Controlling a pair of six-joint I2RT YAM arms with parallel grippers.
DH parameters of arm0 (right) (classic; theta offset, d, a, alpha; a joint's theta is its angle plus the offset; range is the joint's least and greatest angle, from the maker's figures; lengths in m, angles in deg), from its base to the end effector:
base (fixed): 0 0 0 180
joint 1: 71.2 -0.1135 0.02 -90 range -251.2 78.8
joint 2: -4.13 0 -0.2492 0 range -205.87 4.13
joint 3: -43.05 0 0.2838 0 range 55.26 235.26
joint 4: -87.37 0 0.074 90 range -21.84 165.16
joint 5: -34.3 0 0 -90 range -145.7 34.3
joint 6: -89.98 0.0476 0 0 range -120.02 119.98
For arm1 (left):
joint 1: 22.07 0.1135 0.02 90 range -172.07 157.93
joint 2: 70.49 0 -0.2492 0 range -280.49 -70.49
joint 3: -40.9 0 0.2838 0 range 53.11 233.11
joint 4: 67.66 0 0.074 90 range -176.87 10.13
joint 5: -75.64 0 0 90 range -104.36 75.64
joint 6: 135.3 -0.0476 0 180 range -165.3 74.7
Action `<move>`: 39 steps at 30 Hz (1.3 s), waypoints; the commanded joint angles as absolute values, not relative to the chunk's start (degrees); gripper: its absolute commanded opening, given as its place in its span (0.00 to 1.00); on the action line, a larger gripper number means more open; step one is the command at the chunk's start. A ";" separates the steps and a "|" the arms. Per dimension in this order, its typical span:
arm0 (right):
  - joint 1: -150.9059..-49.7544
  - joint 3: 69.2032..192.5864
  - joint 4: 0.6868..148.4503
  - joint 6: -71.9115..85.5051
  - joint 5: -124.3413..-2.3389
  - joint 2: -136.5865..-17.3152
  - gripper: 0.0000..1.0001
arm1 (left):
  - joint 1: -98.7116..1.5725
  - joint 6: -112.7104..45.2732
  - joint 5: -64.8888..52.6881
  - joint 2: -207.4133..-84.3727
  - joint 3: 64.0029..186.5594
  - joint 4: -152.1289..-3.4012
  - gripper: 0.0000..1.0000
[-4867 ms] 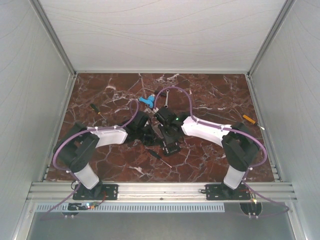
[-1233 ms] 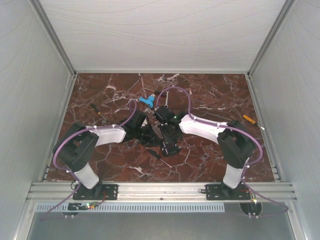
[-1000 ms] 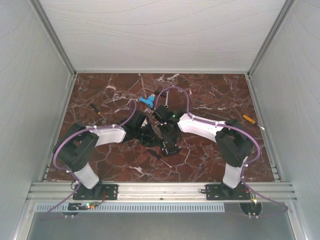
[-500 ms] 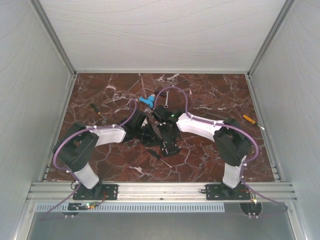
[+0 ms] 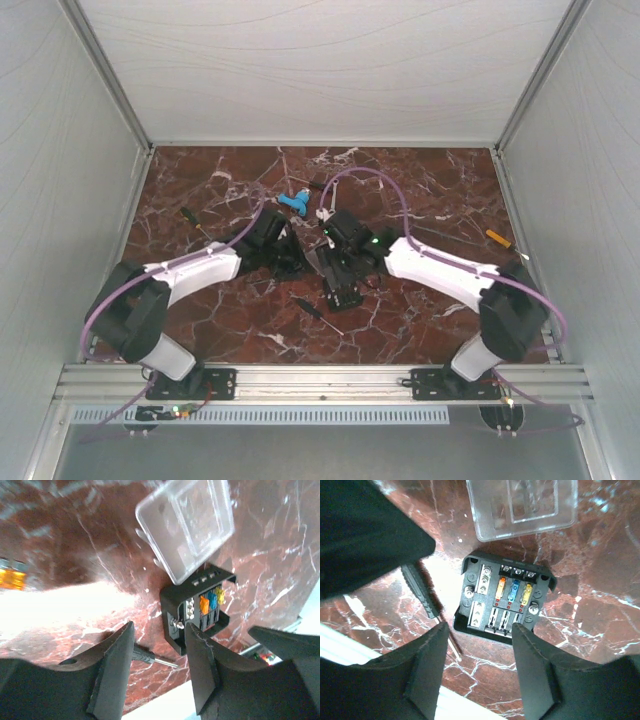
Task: Snap on the fuse box
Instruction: Install the fuse at the fuse box base, then pick up the fuse from the center of the board.
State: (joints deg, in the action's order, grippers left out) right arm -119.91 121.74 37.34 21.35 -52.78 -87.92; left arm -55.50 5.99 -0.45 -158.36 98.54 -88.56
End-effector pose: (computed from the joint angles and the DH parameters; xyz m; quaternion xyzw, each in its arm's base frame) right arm 0.2390 0.2685 0.1883 -0.2242 0.9467 0.1118 0.2026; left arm 0.2703 -0.1921 0.1261 -0.1055 0.9310 -0.3069 0.1671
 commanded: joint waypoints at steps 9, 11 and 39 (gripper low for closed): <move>-110.55 108.78 49.77 18.50 -56.02 -72.67 0.73 | -52.53 -18.45 -16.71 -166.89 115.48 -110.80 0.54; -109.45 107.53 50.51 18.29 -56.21 -71.27 0.76 | -52.11 -20.35 -16.74 -169.40 117.42 -113.40 0.54; -106.12 101.74 53.05 17.82 -56.83 -64.32 0.84 | -50.85 -24.66 -17.17 -181.56 124.73 -121.43 0.37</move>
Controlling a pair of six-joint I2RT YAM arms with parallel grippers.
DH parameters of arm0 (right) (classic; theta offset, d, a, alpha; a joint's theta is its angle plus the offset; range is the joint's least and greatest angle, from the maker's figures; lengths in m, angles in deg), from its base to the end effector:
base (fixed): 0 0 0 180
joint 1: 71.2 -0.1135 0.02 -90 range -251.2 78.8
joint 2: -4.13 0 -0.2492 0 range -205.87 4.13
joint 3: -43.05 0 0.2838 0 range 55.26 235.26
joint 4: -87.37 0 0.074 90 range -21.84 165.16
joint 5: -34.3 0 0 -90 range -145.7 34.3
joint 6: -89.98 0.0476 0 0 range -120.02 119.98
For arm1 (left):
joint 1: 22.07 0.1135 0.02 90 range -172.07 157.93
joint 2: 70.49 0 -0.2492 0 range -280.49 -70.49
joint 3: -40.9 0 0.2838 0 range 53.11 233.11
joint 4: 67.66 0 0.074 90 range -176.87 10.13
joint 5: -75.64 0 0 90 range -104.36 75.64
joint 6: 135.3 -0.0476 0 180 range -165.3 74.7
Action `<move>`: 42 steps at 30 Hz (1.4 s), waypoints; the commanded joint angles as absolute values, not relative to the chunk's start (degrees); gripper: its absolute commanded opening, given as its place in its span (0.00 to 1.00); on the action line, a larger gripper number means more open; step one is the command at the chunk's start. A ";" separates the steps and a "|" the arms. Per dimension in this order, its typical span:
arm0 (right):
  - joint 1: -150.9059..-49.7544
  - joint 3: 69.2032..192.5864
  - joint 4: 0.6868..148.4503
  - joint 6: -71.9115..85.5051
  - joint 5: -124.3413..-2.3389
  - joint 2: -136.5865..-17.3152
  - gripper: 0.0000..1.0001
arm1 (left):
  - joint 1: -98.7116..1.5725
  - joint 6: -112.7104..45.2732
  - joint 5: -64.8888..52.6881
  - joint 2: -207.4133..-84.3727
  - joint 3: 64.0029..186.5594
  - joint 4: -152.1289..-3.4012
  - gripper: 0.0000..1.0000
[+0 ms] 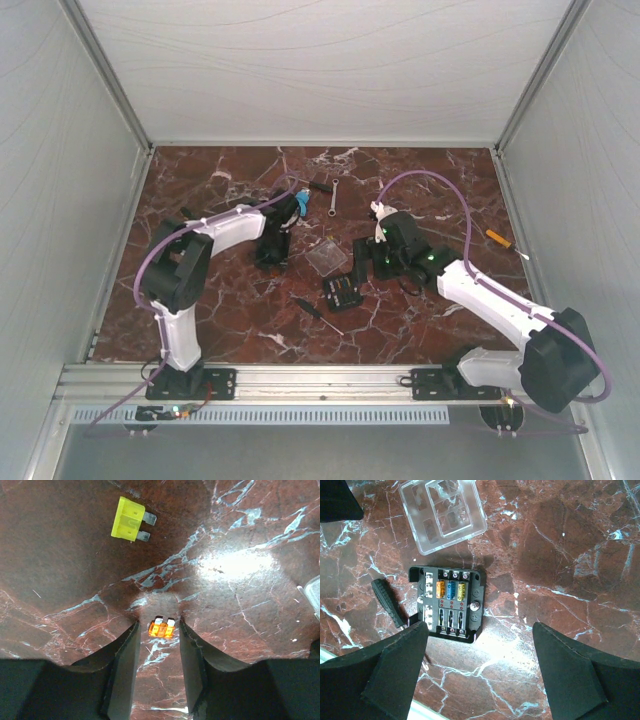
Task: Snap on the fuse box
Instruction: Pick up the fuse from the center of the board.
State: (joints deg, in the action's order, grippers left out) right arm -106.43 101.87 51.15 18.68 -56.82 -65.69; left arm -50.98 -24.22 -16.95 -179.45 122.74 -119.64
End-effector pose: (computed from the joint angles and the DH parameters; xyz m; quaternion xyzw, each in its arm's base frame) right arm 0.2406 0.1711 0.2040 -0.1374 0.9209 0.1735 0.3209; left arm 0.3307 -0.1802 0.1004 0.0658 0.9930 -0.0197 0.0956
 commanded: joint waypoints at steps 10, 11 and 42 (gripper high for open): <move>-106.10 101.75 53.02 17.92 -56.93 -64.75 0.84 | -52.66 -23.15 -16.53 -182.73 122.76 -123.32 0.34; -106.12 101.69 53.02 17.91 -56.93 -64.71 0.84 | -52.66 -23.08 -15.96 -182.76 122.36 -123.15 0.34; -107.38 96.40 66.02 21.33 -64.20 -62.53 0.82 | -51.25 -4.28 -8.93 -169.26 114.69 -108.55 0.20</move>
State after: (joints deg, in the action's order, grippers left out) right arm -106.43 98.75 56.20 19.29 -60.50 -64.23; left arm -52.03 -11.76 -13.26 -174.93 117.10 -115.57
